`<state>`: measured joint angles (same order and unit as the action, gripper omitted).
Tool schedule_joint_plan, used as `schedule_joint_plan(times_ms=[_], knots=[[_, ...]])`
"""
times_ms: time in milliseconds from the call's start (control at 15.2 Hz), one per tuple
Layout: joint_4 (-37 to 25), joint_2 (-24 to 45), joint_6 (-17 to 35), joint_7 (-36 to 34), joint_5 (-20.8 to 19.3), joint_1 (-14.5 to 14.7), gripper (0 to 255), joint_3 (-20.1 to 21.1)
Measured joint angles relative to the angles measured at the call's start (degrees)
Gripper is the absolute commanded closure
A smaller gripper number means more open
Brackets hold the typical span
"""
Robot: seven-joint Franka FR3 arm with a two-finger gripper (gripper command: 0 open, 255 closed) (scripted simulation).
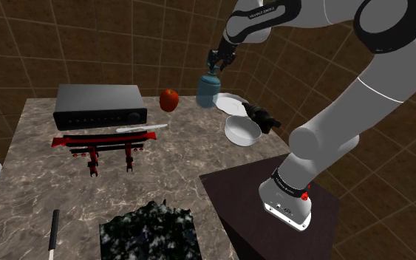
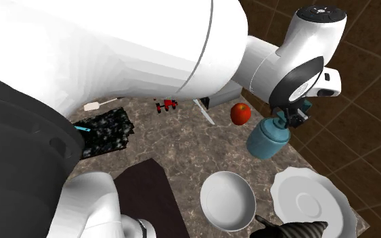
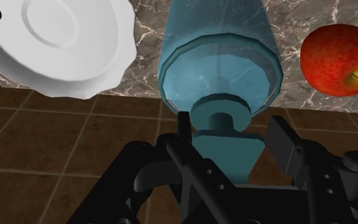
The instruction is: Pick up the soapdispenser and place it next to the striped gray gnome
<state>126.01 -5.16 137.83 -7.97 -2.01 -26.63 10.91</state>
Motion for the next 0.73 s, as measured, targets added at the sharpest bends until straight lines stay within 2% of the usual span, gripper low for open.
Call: schedule_joint_plan(times_ms=[726], knots=[[3.8,3.4,7.1,-1.3,-1.4,-0.1,255,0.2]])
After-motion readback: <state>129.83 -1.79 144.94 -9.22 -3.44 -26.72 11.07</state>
